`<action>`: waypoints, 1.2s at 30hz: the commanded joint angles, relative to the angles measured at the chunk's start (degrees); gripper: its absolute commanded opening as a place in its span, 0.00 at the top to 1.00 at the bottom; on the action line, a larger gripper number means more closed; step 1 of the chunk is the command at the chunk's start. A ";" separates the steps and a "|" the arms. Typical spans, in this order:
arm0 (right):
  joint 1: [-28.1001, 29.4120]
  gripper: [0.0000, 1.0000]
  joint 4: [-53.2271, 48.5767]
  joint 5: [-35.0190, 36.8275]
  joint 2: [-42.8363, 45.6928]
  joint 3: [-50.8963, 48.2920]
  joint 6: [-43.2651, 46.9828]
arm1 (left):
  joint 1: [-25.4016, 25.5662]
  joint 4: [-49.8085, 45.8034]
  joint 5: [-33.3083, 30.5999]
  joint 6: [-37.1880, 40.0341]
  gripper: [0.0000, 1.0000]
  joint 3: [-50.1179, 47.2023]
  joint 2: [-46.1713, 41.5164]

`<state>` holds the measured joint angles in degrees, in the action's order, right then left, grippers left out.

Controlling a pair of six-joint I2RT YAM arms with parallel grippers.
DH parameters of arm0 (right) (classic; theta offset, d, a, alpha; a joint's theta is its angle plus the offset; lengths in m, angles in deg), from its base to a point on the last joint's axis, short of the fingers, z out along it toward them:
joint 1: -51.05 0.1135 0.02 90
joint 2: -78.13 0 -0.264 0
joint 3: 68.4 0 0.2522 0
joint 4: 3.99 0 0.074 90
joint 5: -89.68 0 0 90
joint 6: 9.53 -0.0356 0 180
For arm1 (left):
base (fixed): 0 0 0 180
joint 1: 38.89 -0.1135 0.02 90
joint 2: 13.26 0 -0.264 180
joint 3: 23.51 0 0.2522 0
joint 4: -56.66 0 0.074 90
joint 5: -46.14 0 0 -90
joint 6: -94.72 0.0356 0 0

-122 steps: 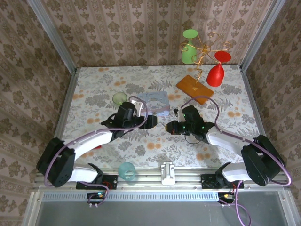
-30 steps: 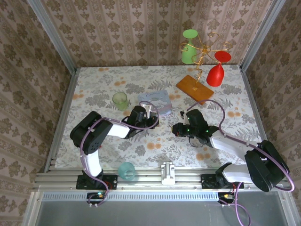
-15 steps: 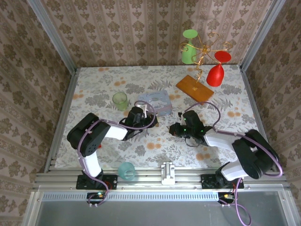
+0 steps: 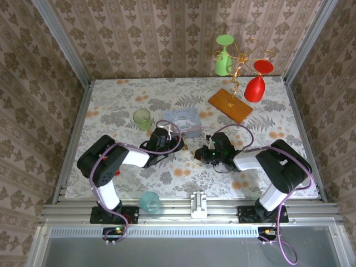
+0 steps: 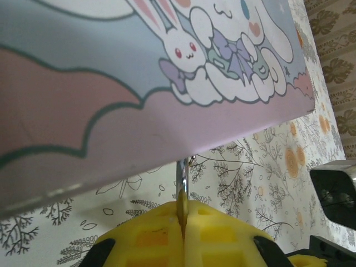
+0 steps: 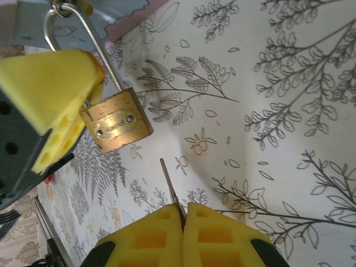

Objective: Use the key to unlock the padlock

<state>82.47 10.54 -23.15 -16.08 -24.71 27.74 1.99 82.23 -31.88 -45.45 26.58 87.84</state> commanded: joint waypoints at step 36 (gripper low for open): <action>-3.34 1.00 46.73 -16.52 -17.44 -3.70 -23.18 | -1.72 25.76 -1.17 -19.70 1.00 -5.75 2.35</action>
<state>79.35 55.41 -38.14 -32.93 -29.95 5.64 0.44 101.73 -32.60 -64.36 20.70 89.90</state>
